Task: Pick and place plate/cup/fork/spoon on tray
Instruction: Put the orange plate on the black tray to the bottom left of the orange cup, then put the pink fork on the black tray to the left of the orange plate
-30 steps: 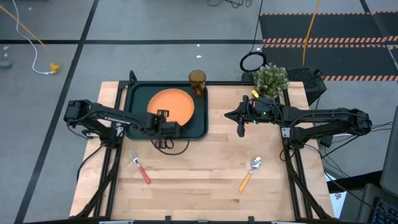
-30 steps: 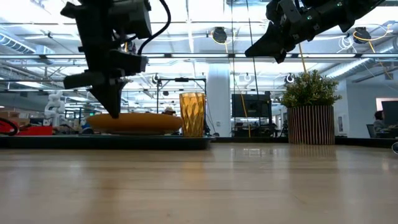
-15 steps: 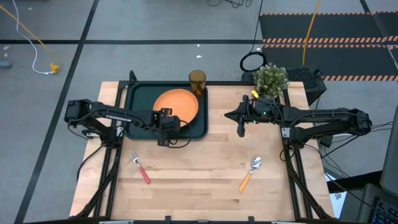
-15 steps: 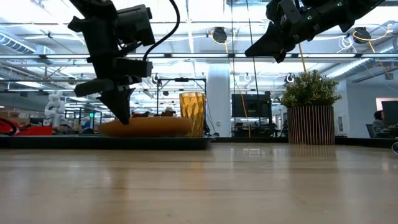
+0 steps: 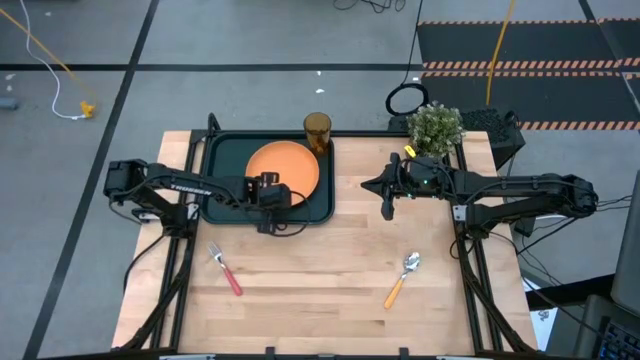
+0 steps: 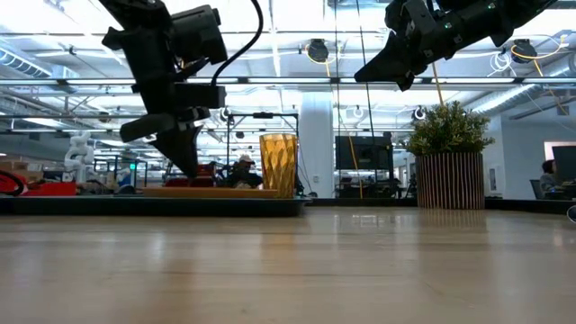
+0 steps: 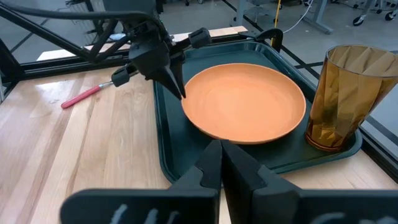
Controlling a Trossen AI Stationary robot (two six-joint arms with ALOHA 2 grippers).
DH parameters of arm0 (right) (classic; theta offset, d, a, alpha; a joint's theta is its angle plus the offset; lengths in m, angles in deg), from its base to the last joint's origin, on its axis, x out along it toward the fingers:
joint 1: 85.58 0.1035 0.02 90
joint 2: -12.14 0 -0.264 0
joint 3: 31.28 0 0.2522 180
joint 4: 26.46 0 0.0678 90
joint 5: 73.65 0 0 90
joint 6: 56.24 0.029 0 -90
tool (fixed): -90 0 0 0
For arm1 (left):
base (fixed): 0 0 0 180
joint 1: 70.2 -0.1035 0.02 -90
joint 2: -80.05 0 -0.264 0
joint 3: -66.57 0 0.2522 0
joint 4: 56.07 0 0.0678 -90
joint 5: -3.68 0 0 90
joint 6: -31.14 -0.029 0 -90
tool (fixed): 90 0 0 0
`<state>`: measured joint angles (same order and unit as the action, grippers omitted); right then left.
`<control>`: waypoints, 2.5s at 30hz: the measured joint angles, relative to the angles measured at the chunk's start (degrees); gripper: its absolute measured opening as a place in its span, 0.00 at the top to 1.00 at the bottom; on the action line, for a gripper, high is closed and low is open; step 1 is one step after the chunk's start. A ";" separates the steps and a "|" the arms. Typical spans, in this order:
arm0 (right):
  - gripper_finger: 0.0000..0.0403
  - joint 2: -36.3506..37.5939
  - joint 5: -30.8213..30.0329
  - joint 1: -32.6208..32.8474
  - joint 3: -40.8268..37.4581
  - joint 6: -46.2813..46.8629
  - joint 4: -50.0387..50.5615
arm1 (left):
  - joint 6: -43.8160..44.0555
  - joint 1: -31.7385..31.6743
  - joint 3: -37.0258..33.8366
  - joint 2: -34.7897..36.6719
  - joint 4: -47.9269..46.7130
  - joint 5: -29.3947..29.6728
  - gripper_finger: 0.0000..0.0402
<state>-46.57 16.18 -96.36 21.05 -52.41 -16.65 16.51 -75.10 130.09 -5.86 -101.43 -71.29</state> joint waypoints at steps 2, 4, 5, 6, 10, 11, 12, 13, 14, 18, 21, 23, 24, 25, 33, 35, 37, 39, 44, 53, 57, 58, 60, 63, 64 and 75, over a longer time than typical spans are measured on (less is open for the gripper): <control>1.00 -0.01 0.01 0.00 0.00 0.01 0.01 | 0.07 0.00 0.00 0.00 0.66 0.00 0.91; 1.00 0.00 0.00 0.00 0.00 0.01 0.01 | 0.94 0.06 0.00 0.00 0.54 0.02 0.91; 1.00 -0.01 0.00 0.00 0.00 0.01 0.01 | 1.98 0.12 0.00 0.08 0.31 0.16 0.91; 1.00 0.01 0.02 0.00 0.00 0.01 0.01 | 3.01 0.15 0.00 0.39 -0.23 0.26 0.91; 1.00 -0.01 0.00 0.00 0.00 0.01 0.01 | 7.53 0.13 0.00 2.54 -2.77 0.46 0.91; 1.00 -0.01 0.00 0.00 0.00 0.01 0.00 | 8.69 0.13 0.00 3.32 -3.58 0.46 0.91; 1.00 0.00 0.00 0.00 0.02 0.01 -0.03 | 9.95 0.13 0.00 4.21 -4.17 0.44 0.91; 1.00 0.00 0.00 0.00 0.02 0.01 -0.02 | 11.19 0.15 0.00 5.08 -4.63 0.46 0.91; 1.00 0.01 0.00 0.00 0.02 0.01 -0.01 | 12.32 0.15 0.02 6.08 -5.36 0.46 0.91; 1.00 0.01 0.00 0.00 0.02 0.00 -0.05 | 17.69 0.85 0.02 10.17 -7.95 0.47 0.91; 1.00 -0.01 0.00 0.00 0.02 -0.01 -0.05 | 23.91 2.66 0.02 13.12 -9.43 -0.07 0.91; 1.00 0.00 -0.01 0.00 0.02 0.00 -0.05 | 28.54 4.27 0.04 14.66 -10.45 -0.06 0.91; 1.00 0.00 -0.02 0.00 0.02 0.00 -0.05 | 30.87 5.06 0.04 15.36 -11.24 -0.07 0.91; 1.00 -0.01 -0.06 0.01 0.02 -0.01 -0.05 | 33.66 5.79 0.04 15.87 -12.11 -0.07 0.91; 1.00 -0.01 -10.09 0.00 0.03 -0.04 -0.96 | 55.29 9.20 0.04 17.37 -18.60 0.20 0.91; 1.00 0.01 -11.92 0.00 0.04 -0.03 -1.02 | 59.94 9.95 0.04 17.39 -20.25 0.18 0.91; 1.00 -0.01 -12.00 0.00 0.04 -0.03 -1.41 | 65.94 10.47 0.04 17.38 -22.83 0.30 0.91; 1.00 0.00 -11.96 0.00 0.04 -0.36 -1.61 | 73.52 11.13 0.04 17.38 -25.99 0.47 0.91; 1.00 -0.01 -11.89 0.00 0.04 -2.51 -1.84 | 90.37 13.80 0.04 17.36 -33.71 0.43 0.91; 1.00 -0.01 -11.82 0.00 0.04 -6.13 -1.84 | 113.41 22.64 0.04 17.09 -36.91 -2.64 0.91; 1.00 0.01 -11.82 0.00 0.04 -6.51 -2.67 | 123.19 28.25 0.04 15.55 -36.62 -4.66 0.91; 1.00 0.01 -11.82 0.00 0.04 -6.70 -3.09 | 125.76 29.77 0.04 14.87 -36.41 -5.37 0.91; 1.00 -0.01 -11.69 0.00 0.04 -7.06 -3.77 | 130.94 32.80 0.04 13.48 -35.57 -6.42 0.91; 1.00 0.00 -10.10 0.00 0.04 -7.12 -4.06 | 138.41 37.04 0.04 11.50 -34.75 -7.93 0.91; 1.00 -0.02 -9.22 0.00 0.04 -7.14 -3.97 | 140.28 38.39 0.04 10.75 -33.95 -8.68 0.91; 1.00 -0.03 -4.07 0.02 -6.74 -7.61 -11.37 | 151.36 45.90 0.04 3.29 -23.89 -14.03 0.89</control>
<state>-46.60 12.12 -96.34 14.30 -60.02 -28.02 167.87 -29.21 130.13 -2.57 -125.32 -85.32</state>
